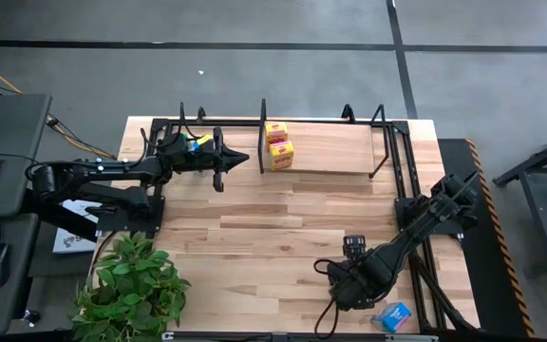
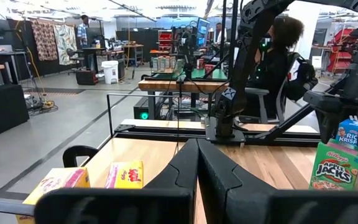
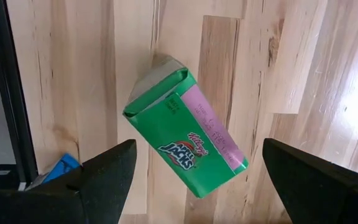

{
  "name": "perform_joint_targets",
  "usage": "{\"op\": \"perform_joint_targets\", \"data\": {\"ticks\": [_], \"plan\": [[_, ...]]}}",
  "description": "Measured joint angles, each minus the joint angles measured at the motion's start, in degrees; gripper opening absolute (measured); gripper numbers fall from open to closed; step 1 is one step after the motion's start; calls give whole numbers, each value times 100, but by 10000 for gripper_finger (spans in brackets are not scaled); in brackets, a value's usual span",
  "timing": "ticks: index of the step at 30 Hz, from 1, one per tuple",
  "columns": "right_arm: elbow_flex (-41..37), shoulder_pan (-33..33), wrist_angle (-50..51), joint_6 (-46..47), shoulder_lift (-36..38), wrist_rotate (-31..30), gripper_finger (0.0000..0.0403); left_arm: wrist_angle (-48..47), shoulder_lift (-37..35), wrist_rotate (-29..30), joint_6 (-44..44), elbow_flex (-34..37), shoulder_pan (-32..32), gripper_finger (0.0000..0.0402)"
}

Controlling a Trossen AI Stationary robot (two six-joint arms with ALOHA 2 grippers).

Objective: Stack cereal on shelf
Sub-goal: Put the bottom green cereal box on the shelf

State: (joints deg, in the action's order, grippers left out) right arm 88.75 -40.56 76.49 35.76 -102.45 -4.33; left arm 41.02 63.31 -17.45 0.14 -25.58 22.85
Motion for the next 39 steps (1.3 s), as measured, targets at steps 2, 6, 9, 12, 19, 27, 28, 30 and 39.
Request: {"op": "perform_joint_targets", "data": {"ticks": [2, 6, 9, 12, 19, 27, 28, 30, 39], "plan": [[-69, 0, -132, -33, 2, 0, 342, 0, 0, 2, 2, 0, 0, 0], [-417, 2, -505, -172, -4, 280, 342, -13, 0, 2, 2, 0, 0, 0], [-622, 2, -589, -176, -7, 386, 342, -22, 0, 4, 4, 0, -2, 0], [-724, 4, -596, -99, -7, 377, 339, -20, 0, 7, 7, 0, 0, 0], [-730, 6, -683, -158, -9, 0, 275, -20, 0, 7, 7, 0, -2, 0], [-686, 43, -638, -312, -9, -12, 157, -20, 0, 7, 7, 0, -1, 0], [-629, 61, -587, -412, -9, -17, 144, -20, 0, 7, 7, 0, -2, 0], [-479, 122, -437, -619, 27, -66, 125, -20, 0, 7, 7, 0, 0, 0], [642, 804, 513, -1298, 378, -2795, 113, -20, 0, 7, 7, 0, 0, 0]]}}
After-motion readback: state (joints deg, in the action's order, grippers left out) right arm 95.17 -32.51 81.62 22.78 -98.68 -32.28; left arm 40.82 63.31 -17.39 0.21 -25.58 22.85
